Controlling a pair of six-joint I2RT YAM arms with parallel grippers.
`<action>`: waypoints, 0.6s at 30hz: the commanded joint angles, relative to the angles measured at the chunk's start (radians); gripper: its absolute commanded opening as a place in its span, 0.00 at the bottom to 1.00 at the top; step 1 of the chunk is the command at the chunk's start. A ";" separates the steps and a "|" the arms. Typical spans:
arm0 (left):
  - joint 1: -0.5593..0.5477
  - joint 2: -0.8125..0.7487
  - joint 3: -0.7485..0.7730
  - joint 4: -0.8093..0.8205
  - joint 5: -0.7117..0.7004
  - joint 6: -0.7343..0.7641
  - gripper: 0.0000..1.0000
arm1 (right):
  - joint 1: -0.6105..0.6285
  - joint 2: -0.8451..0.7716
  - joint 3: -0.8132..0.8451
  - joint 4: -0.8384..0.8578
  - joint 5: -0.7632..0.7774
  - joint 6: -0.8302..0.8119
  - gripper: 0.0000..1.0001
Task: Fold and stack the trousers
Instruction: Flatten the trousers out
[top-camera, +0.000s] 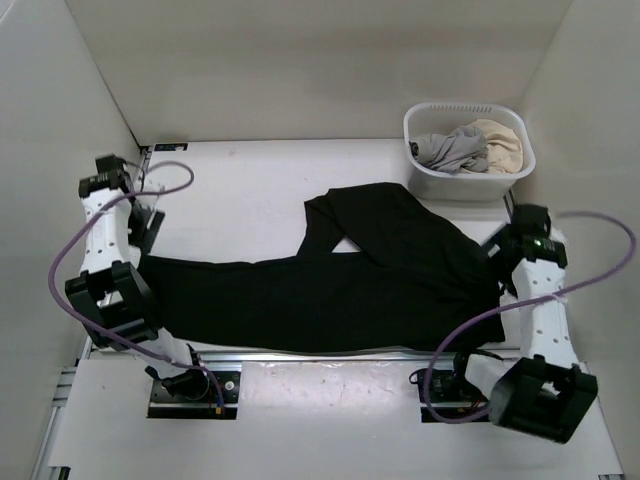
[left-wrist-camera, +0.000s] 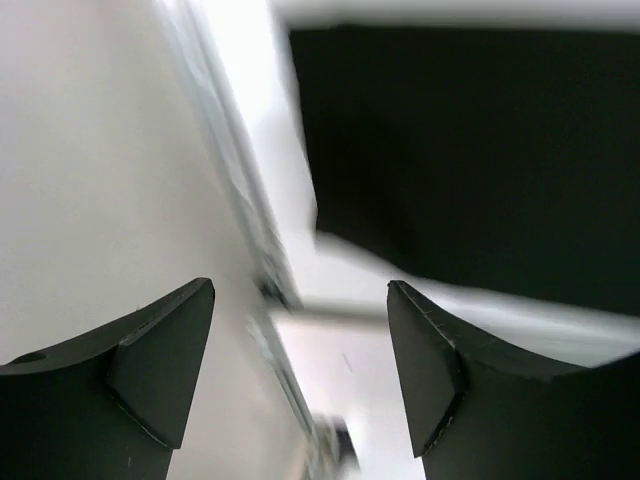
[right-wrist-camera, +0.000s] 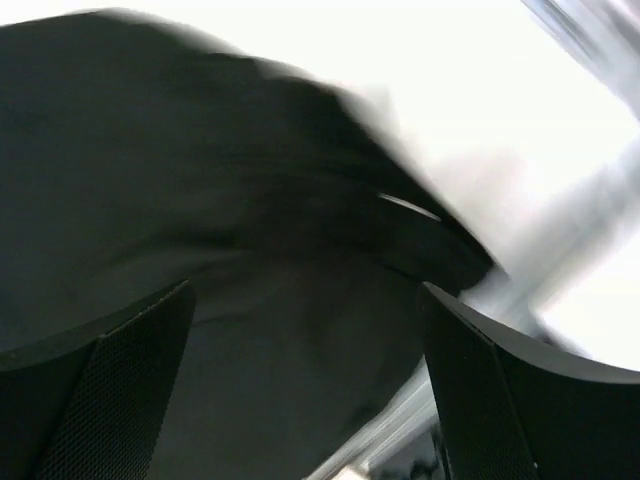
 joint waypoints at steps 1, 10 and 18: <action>-0.037 0.074 0.149 0.031 0.046 -0.001 0.81 | 0.309 0.068 0.186 0.195 -0.158 -0.277 0.95; -0.016 0.079 -0.185 0.255 -0.169 -0.085 0.81 | 0.759 0.671 0.803 0.186 -0.241 -0.285 0.96; 0.046 0.031 -0.314 0.307 -0.128 -0.074 0.81 | 0.901 1.320 1.401 -0.019 -0.296 -0.202 0.96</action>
